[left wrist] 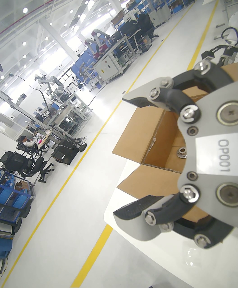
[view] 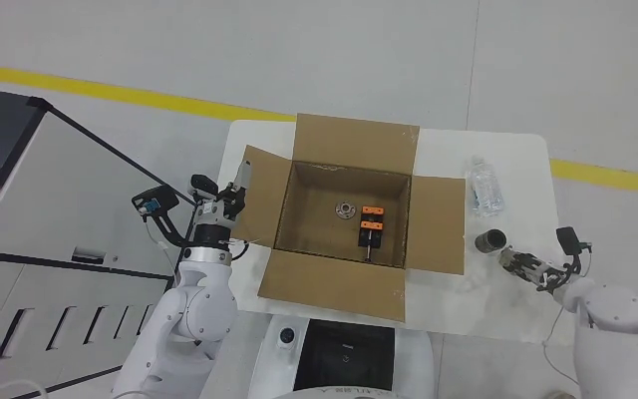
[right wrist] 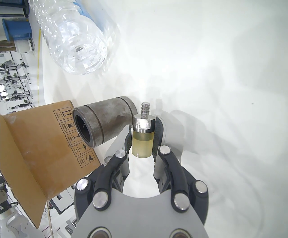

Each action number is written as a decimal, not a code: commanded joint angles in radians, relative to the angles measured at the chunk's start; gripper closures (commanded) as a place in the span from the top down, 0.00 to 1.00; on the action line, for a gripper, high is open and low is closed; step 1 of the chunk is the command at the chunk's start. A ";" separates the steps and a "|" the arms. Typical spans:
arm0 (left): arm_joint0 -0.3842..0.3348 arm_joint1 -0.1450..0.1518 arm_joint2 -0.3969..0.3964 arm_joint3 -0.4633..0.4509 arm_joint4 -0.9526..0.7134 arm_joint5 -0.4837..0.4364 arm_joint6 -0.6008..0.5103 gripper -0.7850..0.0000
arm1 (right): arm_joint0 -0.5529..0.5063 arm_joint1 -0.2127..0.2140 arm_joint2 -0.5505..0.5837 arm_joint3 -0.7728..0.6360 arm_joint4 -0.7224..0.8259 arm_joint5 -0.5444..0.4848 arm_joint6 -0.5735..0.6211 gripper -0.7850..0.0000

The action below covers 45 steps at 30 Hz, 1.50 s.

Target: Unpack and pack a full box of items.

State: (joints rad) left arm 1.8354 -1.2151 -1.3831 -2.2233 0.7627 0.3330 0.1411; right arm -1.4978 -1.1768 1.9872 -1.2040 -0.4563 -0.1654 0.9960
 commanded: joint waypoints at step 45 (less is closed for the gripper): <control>0.000 0.000 0.000 0.000 0.000 0.000 0.000 1.00 | -0.257 0.050 -0.074 -0.834 0.547 0.020 0.172 0.46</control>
State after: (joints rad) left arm 1.8354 -1.2151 -1.3831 -2.2233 0.7627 0.3330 0.1411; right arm -1.7552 -1.1267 1.9119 -2.0365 0.0888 -0.1445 1.1668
